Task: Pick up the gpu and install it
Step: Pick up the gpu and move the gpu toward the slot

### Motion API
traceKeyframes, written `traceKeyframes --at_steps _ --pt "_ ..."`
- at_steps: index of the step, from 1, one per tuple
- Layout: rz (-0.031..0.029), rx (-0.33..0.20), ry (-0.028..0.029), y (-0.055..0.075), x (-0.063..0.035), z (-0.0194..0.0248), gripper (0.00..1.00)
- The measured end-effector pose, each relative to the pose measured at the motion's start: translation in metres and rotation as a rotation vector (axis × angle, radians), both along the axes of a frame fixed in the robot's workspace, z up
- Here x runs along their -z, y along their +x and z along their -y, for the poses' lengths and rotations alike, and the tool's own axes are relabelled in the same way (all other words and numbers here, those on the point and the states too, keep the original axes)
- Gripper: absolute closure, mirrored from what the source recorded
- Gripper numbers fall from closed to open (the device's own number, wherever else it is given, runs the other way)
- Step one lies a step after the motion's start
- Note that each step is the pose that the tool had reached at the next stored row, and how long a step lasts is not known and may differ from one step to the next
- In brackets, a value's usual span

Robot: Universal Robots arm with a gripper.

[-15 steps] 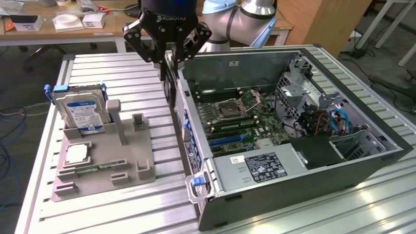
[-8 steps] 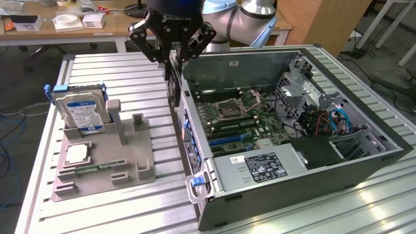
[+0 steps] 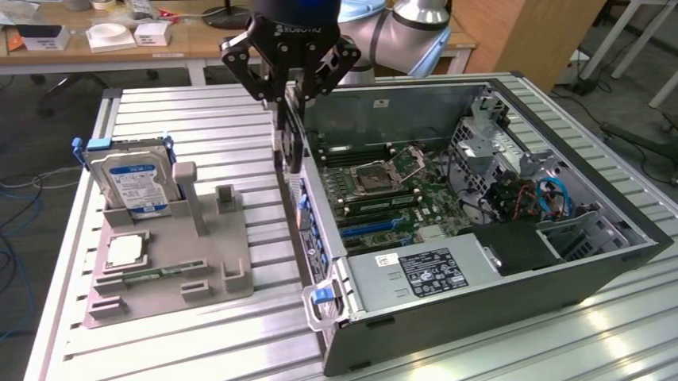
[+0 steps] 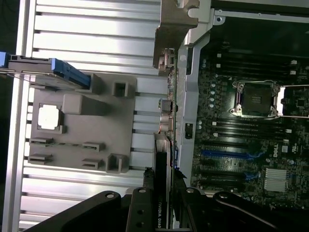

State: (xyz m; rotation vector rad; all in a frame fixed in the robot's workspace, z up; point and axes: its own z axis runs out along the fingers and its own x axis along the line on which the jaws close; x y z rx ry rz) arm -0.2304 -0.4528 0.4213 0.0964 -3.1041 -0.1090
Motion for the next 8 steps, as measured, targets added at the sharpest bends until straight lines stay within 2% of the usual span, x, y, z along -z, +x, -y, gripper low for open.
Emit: traceKeyframes --at_steps 8 --pt "0.0 0.0 0.0 0.009 0.0 0.0 0.74"
